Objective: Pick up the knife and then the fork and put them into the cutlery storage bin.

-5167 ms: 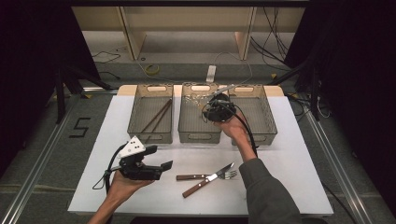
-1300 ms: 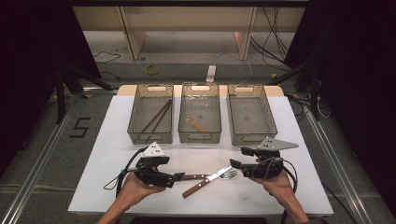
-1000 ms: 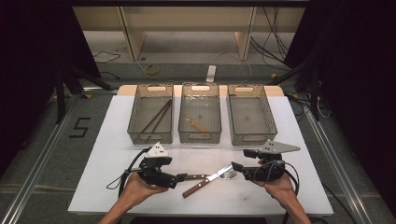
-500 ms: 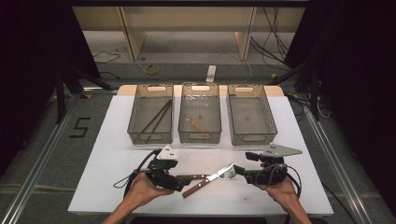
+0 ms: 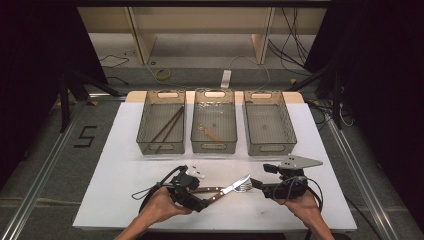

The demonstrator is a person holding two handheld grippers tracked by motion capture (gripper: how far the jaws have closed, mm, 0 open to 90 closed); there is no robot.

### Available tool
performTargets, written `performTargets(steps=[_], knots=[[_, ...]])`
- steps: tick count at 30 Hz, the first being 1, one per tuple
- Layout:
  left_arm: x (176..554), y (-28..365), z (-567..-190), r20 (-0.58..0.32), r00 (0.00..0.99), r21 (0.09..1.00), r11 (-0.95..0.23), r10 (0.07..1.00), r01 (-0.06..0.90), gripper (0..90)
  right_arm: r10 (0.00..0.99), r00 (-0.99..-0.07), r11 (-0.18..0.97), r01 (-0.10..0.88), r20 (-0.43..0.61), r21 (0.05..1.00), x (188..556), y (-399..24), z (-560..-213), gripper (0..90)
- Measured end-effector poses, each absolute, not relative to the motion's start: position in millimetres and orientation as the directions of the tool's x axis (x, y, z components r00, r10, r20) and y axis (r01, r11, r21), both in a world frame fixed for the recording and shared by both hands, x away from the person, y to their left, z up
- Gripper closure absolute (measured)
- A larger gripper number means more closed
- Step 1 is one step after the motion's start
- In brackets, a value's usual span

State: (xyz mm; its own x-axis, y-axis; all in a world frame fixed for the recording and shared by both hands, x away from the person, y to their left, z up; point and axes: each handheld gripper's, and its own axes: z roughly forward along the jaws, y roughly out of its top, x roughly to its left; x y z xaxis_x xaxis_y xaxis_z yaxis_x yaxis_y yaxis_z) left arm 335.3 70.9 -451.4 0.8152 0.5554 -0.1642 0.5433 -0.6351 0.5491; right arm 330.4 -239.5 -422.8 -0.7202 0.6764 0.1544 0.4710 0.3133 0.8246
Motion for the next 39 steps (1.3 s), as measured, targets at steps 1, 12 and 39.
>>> performTargets(steps=[1,12,39], knots=[[335.1,68.9,-451.9,-0.156,0.823,0.541,-0.65,0.546,0.534,32.9,0.676,-0.72,0.313,0.472,0.155,0.824,330.5,-239.5,-423.2,27.4],[337.8,49.9,-461.8,-0.114,0.854,0.442,-0.744,0.508,0.502,52.2,0.669,-0.727,0.324,0.472,0.154,0.82,329.9,-238.2,-422.7,27.4],[337.1,39.2,-464.9,-0.038,0.88,0.398,-0.801,0.473,0.447,73.8,0.667,-0.729,0.33,0.472,0.152,0.818,330.5,-236.6,-422.8,27.5]])
